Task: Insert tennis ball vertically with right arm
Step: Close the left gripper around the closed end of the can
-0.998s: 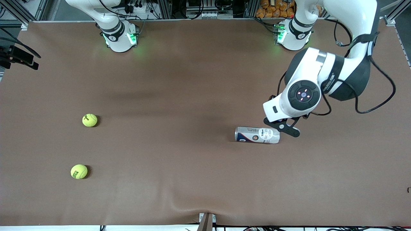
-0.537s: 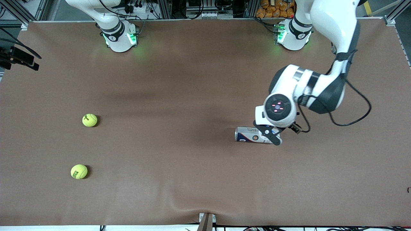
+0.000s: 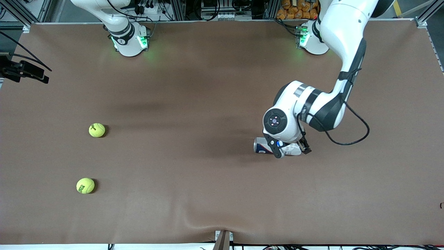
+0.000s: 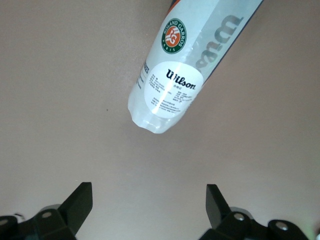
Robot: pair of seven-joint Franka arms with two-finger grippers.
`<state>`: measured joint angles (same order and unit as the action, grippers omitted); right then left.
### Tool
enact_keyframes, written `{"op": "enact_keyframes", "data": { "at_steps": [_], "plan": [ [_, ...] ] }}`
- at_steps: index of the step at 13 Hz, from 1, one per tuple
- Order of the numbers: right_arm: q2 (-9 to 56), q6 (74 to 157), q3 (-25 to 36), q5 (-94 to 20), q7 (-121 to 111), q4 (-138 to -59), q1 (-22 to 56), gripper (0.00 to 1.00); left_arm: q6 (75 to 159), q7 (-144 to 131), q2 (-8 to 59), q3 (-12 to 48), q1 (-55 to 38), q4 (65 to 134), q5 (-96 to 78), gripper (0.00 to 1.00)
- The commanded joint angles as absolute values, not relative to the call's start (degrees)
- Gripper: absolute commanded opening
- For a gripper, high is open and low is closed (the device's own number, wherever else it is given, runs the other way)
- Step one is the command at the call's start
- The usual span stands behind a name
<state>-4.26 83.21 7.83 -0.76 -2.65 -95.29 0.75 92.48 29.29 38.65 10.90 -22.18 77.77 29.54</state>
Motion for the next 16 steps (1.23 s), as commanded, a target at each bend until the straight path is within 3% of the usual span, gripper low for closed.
{"op": "enact_keyframes", "data": {
  "at_steps": [1, 5, 10, 16],
  "plan": [
    [-5.36, 83.76, 7.73, -1.23, -3.16, -96.06, 0.35, 1.00, 93.77, 30.15, 41.92, 10.72, -24.69, 76.11, 34.10, 1.00],
    [-5.80, 85.77, 7.65, -1.32, -3.25, -96.15, 0.53, 1.00, 99.66, 37.95, 44.20, 10.46, -24.26, 76.29, 34.54, 1.00],
    [-5.19, 88.32, 7.47, -1.23, -2.47, -94.32, 0.70, 1.00, 100.63, 40.08, 46.05, 10.46, -24.43, 76.46, 36.56, 1.00],
    [-4.75, 85.53, 7.21, -1.23, 3.96, -91.32, 2.46, 1.00, 100.63, 42.19, 46.84, 10.37, -24.61, 77.87, 36.83, 1.00]
  ]
}}
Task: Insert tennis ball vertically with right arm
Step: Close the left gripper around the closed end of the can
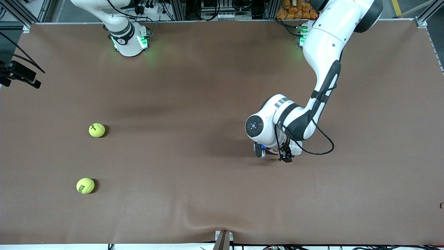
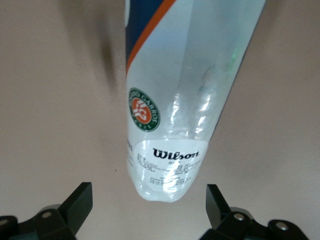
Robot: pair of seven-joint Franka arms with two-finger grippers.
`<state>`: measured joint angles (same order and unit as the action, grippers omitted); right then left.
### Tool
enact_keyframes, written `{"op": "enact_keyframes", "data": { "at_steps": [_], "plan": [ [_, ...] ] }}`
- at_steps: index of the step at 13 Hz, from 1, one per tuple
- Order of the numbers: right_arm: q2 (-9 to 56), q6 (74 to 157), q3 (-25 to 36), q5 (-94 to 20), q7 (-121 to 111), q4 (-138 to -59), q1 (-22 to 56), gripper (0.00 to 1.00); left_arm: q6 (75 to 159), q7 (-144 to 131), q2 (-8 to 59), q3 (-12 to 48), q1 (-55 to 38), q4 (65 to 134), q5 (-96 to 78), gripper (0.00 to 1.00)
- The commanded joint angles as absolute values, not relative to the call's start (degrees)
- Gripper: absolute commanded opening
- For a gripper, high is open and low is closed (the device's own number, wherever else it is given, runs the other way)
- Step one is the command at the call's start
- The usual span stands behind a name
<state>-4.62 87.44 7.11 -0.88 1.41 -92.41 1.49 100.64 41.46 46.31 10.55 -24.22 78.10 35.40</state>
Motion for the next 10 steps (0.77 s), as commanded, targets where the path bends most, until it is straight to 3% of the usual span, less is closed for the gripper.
{"op": "enact_keyframes", "data": {
  "at_steps": [1, 10],
  "plan": [
    [-4.83, 85.34, 7.29, -1.14, 3.35, -91.49, 2.37, 1.00, 100.63, 42.19, 47.02, 10.37, -24.61, 77.87, 36.91, 1.00],
    [-4.66, 86.13, 7.56, -1.14, -3.34, -92.11, 0.09, 1.00, 100.72, 41.66, 48.96, 10.46, -24.61, 77.78, 37.88, 1.00]
  ]
}}
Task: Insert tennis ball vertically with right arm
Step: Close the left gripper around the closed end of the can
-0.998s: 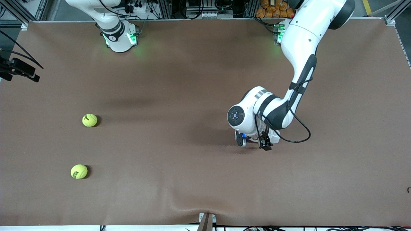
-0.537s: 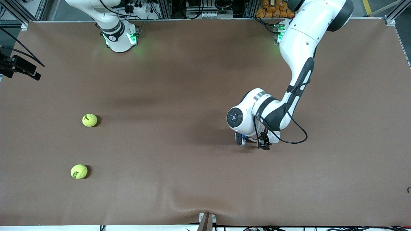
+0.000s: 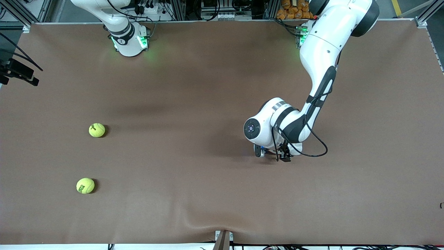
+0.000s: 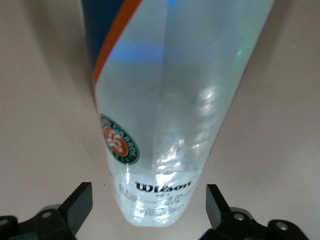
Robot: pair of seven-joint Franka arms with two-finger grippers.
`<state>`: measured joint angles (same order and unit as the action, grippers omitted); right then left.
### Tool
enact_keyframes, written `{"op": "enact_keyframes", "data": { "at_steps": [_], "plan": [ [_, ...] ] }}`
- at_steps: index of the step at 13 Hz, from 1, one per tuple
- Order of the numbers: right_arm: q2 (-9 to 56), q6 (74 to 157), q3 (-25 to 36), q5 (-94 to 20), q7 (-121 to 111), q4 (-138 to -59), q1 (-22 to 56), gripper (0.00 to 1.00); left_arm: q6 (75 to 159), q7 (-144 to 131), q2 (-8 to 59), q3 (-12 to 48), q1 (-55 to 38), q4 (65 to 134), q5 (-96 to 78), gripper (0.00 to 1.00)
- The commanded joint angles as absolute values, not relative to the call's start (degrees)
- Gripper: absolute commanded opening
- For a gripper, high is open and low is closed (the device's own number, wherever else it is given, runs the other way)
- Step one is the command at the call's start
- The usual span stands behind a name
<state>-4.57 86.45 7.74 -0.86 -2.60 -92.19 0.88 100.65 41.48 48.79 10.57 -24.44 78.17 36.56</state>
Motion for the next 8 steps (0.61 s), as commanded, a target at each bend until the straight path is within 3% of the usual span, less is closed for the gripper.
{"op": "enact_keyframes", "data": {
  "at_steps": [1, 8],
  "plan": [
    [-4.66, 86.05, 7.56, -1.14, -3.77, -92.11, -0.87, 1.00, 100.98, 41.66, 49.04, 10.37, -24.78, 77.78, 37.97, 1.00],
    [-4.66, 87.88, 7.38, -1.23, -4.13, -92.89, 0.27, 1.00, 101.60, 41.13, 51.15, 10.37, -24.61, 77.78, 40.16, 1.00]
  ]
}}
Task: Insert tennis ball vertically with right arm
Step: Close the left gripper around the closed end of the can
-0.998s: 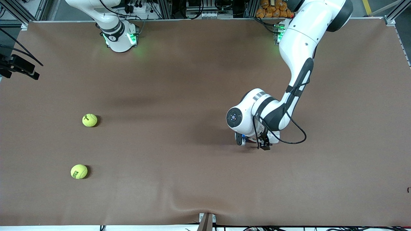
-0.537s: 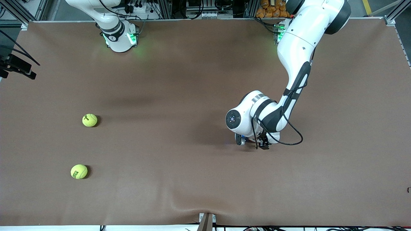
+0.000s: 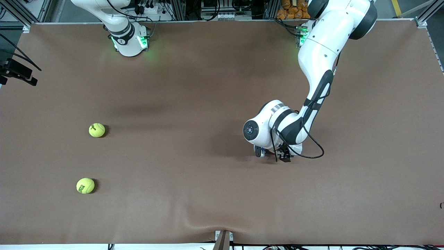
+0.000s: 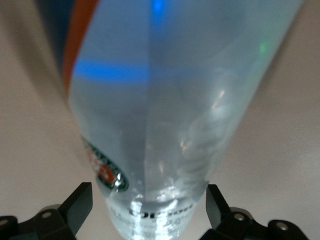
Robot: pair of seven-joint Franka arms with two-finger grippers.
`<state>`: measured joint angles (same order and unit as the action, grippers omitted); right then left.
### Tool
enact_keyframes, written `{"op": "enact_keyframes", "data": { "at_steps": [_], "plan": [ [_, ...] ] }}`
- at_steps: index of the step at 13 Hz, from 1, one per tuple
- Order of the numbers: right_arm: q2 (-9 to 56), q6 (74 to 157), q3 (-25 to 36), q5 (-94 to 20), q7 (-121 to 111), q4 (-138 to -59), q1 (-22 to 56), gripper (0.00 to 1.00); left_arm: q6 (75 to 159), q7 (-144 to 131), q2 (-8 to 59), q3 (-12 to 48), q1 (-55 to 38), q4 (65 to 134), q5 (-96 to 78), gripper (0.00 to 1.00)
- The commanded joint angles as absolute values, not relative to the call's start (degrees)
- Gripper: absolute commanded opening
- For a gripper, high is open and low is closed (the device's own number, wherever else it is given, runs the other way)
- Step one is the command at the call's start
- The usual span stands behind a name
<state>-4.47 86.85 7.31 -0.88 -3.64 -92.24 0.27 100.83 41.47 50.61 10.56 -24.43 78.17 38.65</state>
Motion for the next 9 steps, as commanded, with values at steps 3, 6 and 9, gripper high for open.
{"op": "enact_keyframes", "data": {
  "at_steps": [3, 6, 9],
  "plan": [
    [-4.75, 87.28, 7.65, -1.23, -4.22, -92.99, -1.31, 1.00, 101.69, 41.04, 51.33, 10.37, -24.87, 77.78, 40.25, 1.00],
    [-4.66, 87.54, 7.73, -1.23, -6.14, -93.95, -2.98, 1.00, 101.69, 40.96, 51.42, 10.20, -25.22, 77.87, 40.34, 1.00],
    [-4.40, 87.89, 7.73, -1.23, -7.38, -94.66, -3.25, 1.00, 101.60, 41.04, 51.42, 10.02, -25.31, 77.87, 40.43, 1.00]
  ]
}}
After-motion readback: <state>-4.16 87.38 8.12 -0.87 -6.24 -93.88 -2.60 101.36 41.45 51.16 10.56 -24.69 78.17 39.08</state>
